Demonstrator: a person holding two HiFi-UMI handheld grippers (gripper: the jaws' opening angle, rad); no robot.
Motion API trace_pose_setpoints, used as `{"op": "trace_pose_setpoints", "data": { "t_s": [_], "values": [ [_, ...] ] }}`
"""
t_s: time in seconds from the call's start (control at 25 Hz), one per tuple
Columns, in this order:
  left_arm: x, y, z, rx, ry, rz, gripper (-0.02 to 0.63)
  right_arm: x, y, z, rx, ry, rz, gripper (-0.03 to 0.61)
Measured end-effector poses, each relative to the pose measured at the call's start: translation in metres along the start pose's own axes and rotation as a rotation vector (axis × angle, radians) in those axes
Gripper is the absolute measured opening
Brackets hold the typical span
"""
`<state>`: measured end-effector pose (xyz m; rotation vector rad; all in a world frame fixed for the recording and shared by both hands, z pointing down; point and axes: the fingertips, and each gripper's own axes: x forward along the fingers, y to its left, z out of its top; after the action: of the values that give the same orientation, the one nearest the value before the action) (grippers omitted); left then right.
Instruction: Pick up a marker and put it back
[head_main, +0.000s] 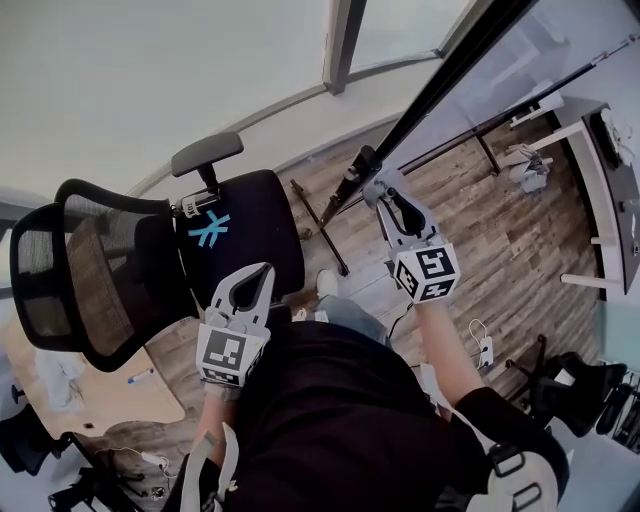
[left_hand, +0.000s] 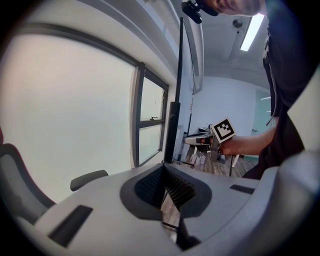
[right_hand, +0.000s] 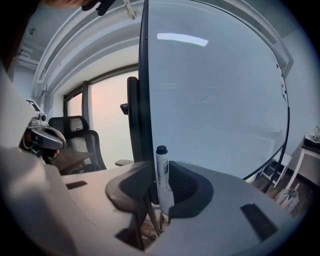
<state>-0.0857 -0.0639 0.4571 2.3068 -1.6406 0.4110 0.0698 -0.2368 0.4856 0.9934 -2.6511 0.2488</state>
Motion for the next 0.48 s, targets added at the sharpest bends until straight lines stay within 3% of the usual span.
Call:
{"op": "trace_pose_setpoints", "data": {
  "t_s": [0.48],
  "values": [
    [-0.0049,0.0056,-0.0028,-0.014,0.001,0.028,0.009,0.0037,-0.0041,0.0017,-0.028,0.027,-0.030,0.083]
  ]
}}
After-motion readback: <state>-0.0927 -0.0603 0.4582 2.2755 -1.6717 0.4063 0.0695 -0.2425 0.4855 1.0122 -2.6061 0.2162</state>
